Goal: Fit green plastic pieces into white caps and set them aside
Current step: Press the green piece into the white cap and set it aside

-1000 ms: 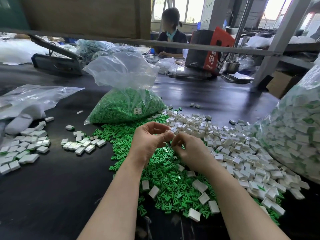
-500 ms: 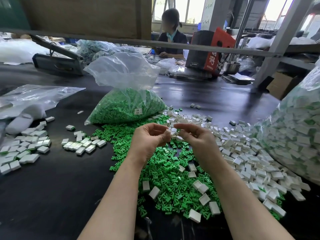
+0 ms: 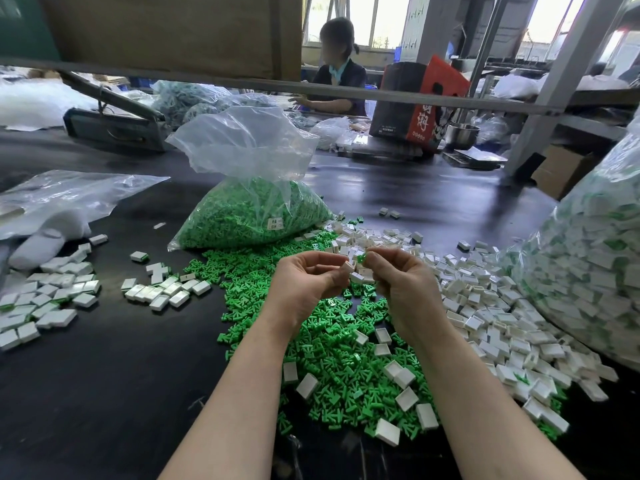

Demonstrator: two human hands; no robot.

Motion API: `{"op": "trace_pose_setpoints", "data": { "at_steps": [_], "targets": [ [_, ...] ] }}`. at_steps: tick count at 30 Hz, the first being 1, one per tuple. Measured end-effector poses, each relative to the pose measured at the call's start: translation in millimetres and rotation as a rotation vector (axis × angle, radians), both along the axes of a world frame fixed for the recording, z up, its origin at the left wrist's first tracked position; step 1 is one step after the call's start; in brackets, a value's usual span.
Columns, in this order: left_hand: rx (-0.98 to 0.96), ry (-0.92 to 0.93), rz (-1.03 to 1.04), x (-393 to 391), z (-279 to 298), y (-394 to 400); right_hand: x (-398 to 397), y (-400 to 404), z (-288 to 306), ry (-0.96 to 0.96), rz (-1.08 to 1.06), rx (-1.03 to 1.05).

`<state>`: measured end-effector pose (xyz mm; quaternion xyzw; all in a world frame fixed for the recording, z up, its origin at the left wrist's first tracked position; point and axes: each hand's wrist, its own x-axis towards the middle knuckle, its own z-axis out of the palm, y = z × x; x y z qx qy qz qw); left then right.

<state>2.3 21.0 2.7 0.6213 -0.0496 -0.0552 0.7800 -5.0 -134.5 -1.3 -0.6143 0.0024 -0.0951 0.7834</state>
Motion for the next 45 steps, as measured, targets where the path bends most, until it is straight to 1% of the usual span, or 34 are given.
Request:
{"op": "trace_pose_setpoints", "data": {
  "at_steps": [6,11,21,38,45],
  "targets": [
    [0.020,-0.001,-0.002,-1.1,0.1,-3.8,0.6,3.4,-2.0,-0.033,-0.046,-0.090],
    [-0.010,-0.001,0.025,-0.9,-0.6,-2.7,0.9,3.5,-3.0,-0.053,-0.056,-0.147],
    [-0.011,-0.006,0.017,0.0,-2.4,-0.6,2.1,3.9,-4.1,-0.077,-0.073,-0.207],
    [-0.011,0.028,-0.020,0.4,-2.1,0.2,-1.2,1.4,-2.9,-0.055,-0.057,-0.185],
    [-0.045,0.029,0.013,0.9,-3.2,-0.3,-2.1,2.5,-3.5,-0.095,-0.035,-0.250]
  ]
}}
